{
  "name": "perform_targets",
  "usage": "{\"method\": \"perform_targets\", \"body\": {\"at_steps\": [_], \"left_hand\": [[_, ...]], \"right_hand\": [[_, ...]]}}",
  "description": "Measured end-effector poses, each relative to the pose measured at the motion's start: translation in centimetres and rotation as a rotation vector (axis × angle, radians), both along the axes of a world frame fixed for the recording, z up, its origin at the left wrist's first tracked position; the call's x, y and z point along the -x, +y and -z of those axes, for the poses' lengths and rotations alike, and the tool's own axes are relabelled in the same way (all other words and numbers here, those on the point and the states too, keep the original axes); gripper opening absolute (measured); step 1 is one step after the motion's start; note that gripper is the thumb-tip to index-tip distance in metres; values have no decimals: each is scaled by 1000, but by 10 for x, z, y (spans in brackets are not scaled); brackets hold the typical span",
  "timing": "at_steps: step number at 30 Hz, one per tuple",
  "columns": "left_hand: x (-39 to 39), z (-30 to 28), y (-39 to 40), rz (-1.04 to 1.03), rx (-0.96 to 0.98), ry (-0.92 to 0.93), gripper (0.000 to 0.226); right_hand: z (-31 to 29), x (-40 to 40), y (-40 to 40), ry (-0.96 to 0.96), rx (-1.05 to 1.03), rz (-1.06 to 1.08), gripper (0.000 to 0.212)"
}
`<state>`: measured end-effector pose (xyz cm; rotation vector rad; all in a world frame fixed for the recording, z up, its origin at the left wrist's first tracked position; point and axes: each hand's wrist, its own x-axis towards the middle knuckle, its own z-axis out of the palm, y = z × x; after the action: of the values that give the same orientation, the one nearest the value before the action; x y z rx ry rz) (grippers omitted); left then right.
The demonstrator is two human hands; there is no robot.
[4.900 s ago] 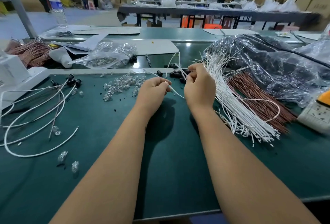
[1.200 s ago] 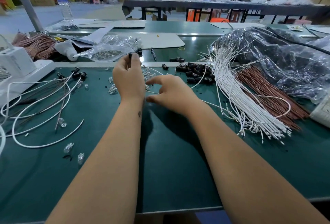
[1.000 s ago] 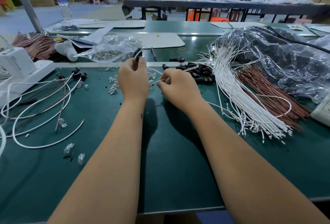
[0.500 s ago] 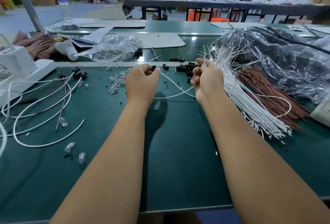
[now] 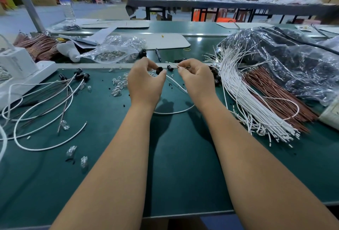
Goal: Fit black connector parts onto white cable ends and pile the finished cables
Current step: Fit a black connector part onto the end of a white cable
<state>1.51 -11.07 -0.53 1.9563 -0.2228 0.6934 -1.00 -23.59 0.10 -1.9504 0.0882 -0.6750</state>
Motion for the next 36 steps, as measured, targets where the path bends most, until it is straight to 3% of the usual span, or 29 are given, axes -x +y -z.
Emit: {"method": "perform_targets", "body": {"at_steps": [10,21,30,36], "left_hand": [[-1,1,-2,119,27,66,15],[1,0,-3,161,62,68,12],[5,-3,-2,281,146,116,18],[3,-2,-1,379,208,174,21]], "right_hand": [[0,4,0,-43,91,57,19],[0,4,-5,-21,105,204,7],[4,1,-3,40,190,117,14],[3,0,-6,60,239,180,8]]}}
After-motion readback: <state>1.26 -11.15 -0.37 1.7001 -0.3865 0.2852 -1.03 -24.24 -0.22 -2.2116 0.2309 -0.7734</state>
